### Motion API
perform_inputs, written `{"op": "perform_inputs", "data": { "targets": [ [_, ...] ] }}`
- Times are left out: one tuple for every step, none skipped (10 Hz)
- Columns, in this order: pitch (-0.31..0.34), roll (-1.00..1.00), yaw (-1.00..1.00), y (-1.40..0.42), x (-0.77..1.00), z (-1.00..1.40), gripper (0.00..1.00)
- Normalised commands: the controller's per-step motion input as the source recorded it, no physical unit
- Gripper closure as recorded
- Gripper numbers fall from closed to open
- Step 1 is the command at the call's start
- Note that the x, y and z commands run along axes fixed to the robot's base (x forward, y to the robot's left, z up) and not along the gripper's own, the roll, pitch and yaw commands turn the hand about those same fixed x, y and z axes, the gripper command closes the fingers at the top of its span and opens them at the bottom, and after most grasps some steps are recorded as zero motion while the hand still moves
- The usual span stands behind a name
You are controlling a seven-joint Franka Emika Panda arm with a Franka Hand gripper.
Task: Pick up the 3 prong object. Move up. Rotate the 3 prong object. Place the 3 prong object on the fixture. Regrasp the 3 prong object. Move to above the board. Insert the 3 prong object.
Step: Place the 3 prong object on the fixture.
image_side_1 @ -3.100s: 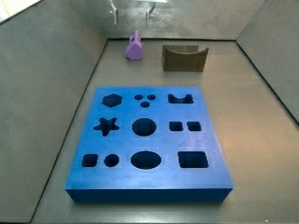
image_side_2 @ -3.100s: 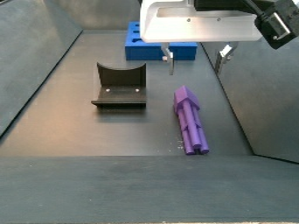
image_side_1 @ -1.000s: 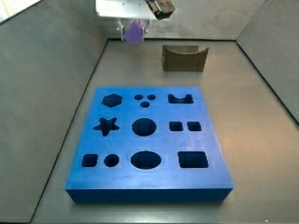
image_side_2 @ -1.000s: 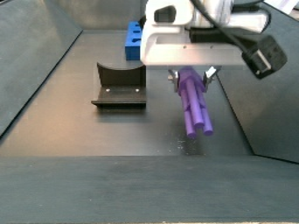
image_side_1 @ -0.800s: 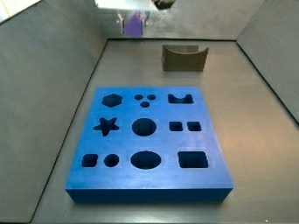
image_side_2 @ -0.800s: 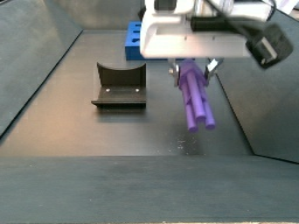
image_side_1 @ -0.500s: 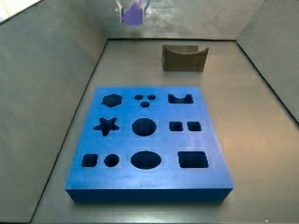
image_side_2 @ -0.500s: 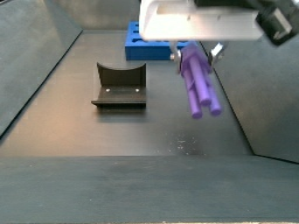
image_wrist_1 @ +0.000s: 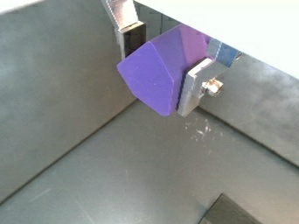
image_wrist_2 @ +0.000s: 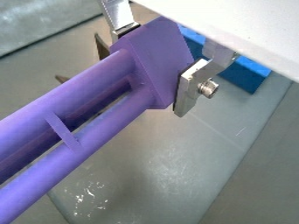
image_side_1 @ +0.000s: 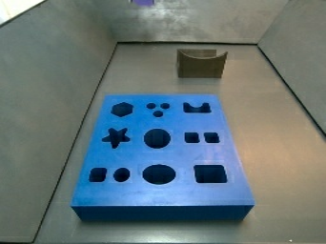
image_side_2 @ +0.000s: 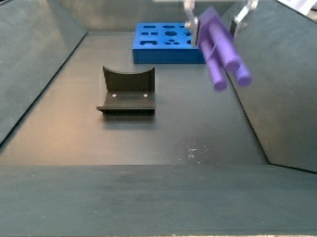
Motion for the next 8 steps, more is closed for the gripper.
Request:
{"op": "perform_inputs", "data": {
  "targets": [
    [-0.315, -0.29, 0.22, -0.58, 1.0, 0.36, 1.0],
    [-0.266, -0.26, 0.2, -0.55, 1.0, 0.31, 1.0],
    [-0.214, -0.21, 0.17, -0.51, 1.0, 0.29, 1.0],
    [-0.114, -0.16, 0.11, -0.44, 1.0, 0.24, 1.0],
    [-0.059, -0.13, 0.08, -0.39, 1.0, 0.21, 1.0],
    [0.0, -0.1, 0.06, -0.33, 1.0, 0.17, 1.0],
    [0.023, -0.1, 0.05, -0.29, 1.0, 0.15, 1.0],
    [0.065, -0.09, 0.03, -0.22, 1.0, 0.12, 1.0]
  ]
}}
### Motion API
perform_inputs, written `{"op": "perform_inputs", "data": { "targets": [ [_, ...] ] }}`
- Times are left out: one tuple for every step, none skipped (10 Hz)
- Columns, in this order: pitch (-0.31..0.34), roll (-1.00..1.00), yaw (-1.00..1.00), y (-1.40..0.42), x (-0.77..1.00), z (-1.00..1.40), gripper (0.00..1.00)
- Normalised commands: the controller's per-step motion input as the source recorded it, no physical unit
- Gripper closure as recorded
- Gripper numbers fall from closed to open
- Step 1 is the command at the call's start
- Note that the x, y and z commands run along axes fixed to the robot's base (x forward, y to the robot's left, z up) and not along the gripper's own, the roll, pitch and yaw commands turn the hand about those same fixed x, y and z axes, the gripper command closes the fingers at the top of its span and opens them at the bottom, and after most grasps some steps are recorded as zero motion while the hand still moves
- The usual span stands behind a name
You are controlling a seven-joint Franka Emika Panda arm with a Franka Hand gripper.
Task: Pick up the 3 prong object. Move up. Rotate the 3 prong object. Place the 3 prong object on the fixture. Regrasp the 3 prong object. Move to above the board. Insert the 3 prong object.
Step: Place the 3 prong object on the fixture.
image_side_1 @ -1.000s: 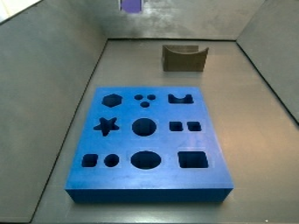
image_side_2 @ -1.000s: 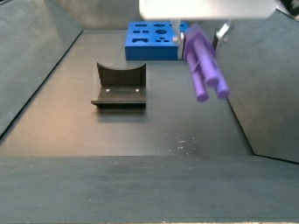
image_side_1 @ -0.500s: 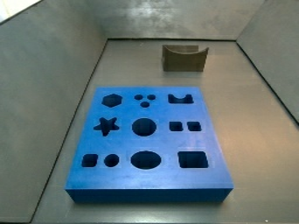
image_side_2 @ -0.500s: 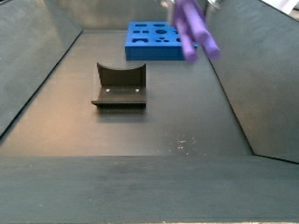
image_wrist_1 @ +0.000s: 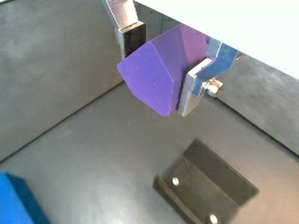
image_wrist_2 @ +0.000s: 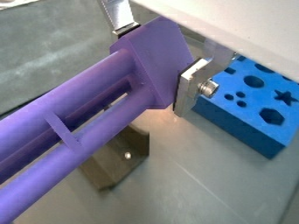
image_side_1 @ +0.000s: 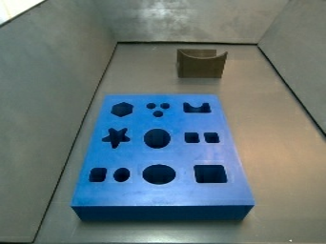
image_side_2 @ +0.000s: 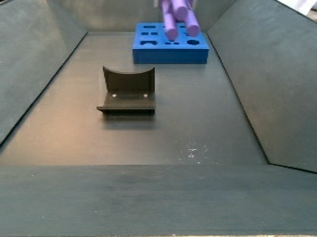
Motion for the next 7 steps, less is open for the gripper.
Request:
{"op": "perform_inputs", "data": {
  "targets": [
    [0.09, -0.09, 0.03, -0.17, 1.0, 0.1, 1.0],
    [0.116, -0.08, 0.02, -0.12, 0.98, 0.07, 1.0],
    [0.124, -0.07, 0.02, -0.09, 0.91, 0.06, 1.0],
    [0.131, -0.06, 0.02, -0.04, 0.78, 0.03, 1.0],
    [0.138, -0.04, 0.02, -0.03, 0.68, 0.02, 1.0],
    [0.146, -0.03, 0.02, -0.02, 0.55, 0.02, 1.0],
    [0.15, -0.02, 0.02, -0.01, 0.49, 0.02, 1.0]
  ]
}}
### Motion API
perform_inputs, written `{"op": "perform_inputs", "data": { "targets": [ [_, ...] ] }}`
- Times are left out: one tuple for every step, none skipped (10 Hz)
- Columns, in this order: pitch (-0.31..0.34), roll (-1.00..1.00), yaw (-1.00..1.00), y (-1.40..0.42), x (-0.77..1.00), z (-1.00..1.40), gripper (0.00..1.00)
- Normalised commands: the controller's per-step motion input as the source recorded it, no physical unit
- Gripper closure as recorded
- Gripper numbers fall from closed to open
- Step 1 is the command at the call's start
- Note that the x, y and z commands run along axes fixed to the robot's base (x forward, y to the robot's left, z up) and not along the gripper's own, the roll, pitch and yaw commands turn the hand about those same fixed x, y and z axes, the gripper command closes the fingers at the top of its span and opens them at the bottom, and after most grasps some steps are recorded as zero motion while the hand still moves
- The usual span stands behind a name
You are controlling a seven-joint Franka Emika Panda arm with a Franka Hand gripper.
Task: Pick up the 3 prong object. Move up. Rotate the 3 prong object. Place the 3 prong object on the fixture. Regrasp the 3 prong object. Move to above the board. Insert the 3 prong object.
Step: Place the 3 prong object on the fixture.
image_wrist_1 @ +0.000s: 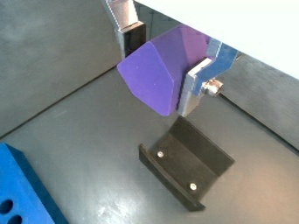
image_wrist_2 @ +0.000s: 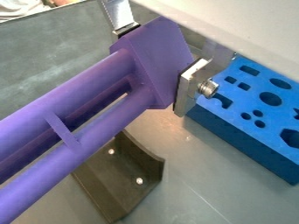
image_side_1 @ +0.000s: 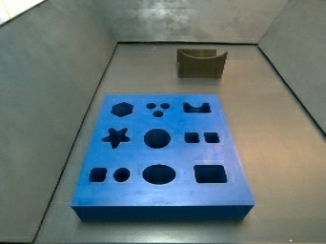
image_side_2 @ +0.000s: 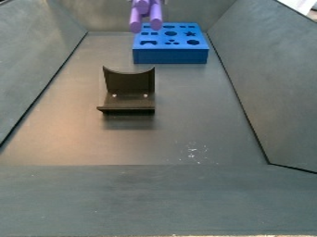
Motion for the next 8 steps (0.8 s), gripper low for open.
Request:
{"op": "perform_inputs", "data": {
  "targets": [
    [0.115, -1.0, -0.02, -0.36, 0.69, -0.65, 1.0],
    [0.112, -1.0, -0.02, -0.34, 0.64, -0.63, 1.0],
    [0.101, -1.0, -0.04, -0.13, 0.56, -0.39, 1.0],
    [0.099, -1.0, -0.04, -0.07, 0.47, -0.2, 1.0],
    [0.119, -1.0, -0.05, -0.02, 0.28, -0.07, 1.0],
    [0.127, -1.0, -0.06, 0.0, 0.2, -0.05, 1.0],
    [0.13, -1.0, -0.07, 0.02, 0.07, -0.04, 1.0],
    [0.122, -1.0, -0.08, 0.02, 0.05, -0.02, 1.0]
  ]
}}
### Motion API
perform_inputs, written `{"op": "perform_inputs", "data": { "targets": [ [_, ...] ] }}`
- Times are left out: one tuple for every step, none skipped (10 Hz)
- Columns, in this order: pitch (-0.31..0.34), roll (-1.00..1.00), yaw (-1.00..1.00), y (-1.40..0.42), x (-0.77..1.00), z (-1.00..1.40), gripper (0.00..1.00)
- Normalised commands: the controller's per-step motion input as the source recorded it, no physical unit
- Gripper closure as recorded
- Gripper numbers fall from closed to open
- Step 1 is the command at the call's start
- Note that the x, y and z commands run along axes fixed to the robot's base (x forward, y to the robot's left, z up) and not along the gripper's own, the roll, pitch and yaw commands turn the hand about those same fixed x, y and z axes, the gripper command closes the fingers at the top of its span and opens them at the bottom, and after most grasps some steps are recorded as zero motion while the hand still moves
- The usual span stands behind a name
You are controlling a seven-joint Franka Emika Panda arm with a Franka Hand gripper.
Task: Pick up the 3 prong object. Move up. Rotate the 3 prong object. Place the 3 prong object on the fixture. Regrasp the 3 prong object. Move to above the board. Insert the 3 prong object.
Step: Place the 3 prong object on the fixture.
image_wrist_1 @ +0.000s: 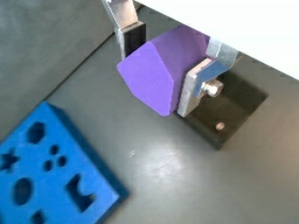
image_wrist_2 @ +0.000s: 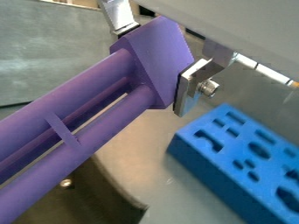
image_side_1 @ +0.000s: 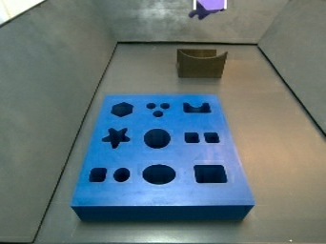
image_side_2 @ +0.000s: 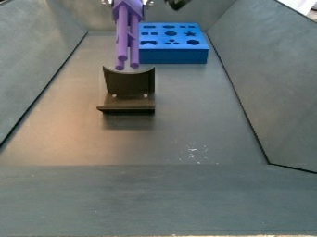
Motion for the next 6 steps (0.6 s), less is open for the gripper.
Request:
{"op": "perform_inputs", "data": {
  "targets": [
    [0.123, -1.0, -0.1, 0.03, 0.05, -0.01, 1.0],
    [0.131, -1.0, -0.12, 0.03, 0.06, -0.01, 1.0],
    [0.138, -1.0, -0.15, 0.04, 0.08, -0.02, 1.0],
    [0.143, -1.0, -0.17, 0.04, 0.08, -0.02, 1.0],
    [0.118, -0.86, -0.2, 0.04, 0.07, -0.01, 1.0],
    [0.079, -0.67, -0.2, 0.04, 0.07, -0.01, 1.0]
  ]
}}
